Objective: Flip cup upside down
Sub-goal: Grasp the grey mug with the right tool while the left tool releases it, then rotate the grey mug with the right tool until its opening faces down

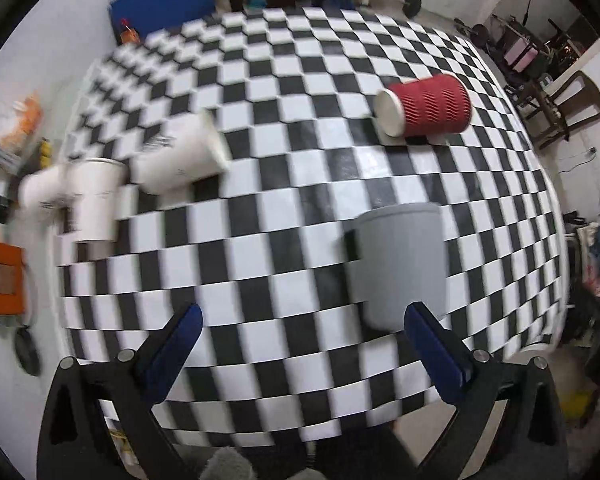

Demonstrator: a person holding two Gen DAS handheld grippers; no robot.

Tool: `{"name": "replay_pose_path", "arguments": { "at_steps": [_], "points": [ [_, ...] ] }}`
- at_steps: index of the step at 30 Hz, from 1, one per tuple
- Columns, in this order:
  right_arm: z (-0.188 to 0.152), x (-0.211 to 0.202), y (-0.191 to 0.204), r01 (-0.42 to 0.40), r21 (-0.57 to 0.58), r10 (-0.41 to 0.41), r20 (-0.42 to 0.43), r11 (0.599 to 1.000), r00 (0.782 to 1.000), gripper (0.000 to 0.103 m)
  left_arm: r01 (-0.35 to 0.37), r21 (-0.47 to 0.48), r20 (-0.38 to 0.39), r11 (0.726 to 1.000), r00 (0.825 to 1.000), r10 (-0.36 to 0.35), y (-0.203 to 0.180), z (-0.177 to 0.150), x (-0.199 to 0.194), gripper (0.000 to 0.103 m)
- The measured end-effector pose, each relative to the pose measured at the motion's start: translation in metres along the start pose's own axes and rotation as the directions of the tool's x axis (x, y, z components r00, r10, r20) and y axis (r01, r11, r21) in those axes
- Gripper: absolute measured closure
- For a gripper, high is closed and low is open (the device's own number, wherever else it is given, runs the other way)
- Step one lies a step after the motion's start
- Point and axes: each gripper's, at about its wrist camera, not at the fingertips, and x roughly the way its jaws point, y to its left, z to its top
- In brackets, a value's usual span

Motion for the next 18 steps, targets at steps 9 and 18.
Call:
{"name": "replay_pose_path", "arguments": {
  "at_steps": [9, 18],
  "points": [
    [-0.013, -0.003, 0.119, 0.173, -0.815, -0.13, 0.12, 0.554, 0.984, 0.006, -0.164, -0.057, -0.033, 0.985, 0.986, 0.163, 0.034, -0.054, 0.024, 0.0],
    [-0.093, 0.058, 0.166, 0.383, -0.704, 0.037, 0.454, -0.598, 0.89, 0.007, -0.226, -0.269, -0.183, 0.936, 0.966, 0.181, 0.037, -0.072, 0.085, 0.0]
  ]
}}
